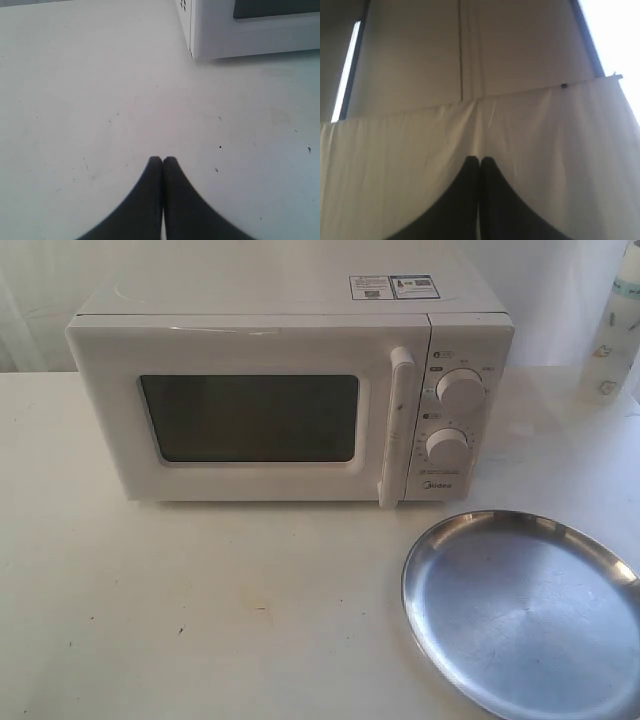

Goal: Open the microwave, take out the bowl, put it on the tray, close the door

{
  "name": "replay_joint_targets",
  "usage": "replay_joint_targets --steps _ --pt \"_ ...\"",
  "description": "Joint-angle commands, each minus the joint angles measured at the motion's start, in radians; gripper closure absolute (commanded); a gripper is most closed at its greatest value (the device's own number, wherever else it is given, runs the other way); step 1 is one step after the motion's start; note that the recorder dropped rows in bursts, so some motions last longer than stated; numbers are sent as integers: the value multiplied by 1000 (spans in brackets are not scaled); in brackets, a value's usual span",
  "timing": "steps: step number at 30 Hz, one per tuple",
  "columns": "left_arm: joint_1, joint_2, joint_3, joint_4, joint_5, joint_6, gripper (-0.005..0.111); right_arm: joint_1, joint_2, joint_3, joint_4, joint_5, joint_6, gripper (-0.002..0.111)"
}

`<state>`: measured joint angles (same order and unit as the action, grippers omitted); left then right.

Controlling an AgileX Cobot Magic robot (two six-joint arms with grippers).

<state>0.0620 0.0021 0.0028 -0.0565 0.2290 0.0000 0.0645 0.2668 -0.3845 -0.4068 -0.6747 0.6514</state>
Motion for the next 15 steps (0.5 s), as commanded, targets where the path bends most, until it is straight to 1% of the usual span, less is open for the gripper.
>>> replay_joint_targets --steps 1,3,4,7,8,12,15 --pt "-5 -2 -3 -10 3 0 107 -3 278 -161 -415 4 309 108" --pt "-5 -2 -3 -10 3 0 107 -3 409 -215 -634 -74 436 108" --pt "-5 -2 -3 -10 3 0 107 -3 483 -242 -731 -149 482 108" --pt "-5 -2 -3 -10 3 0 107 -3 724 -313 -956 -465 473 108" --pt "-5 -2 -3 -10 3 0 107 -3 810 -338 -1015 -546 470 108" --pt "-5 -2 -3 -10 3 0 107 -3 1082 -400 -1164 -546 455 108" --pt "-5 -2 -3 -10 3 0 107 -5 1231 -405 -1255 -546 369 108"
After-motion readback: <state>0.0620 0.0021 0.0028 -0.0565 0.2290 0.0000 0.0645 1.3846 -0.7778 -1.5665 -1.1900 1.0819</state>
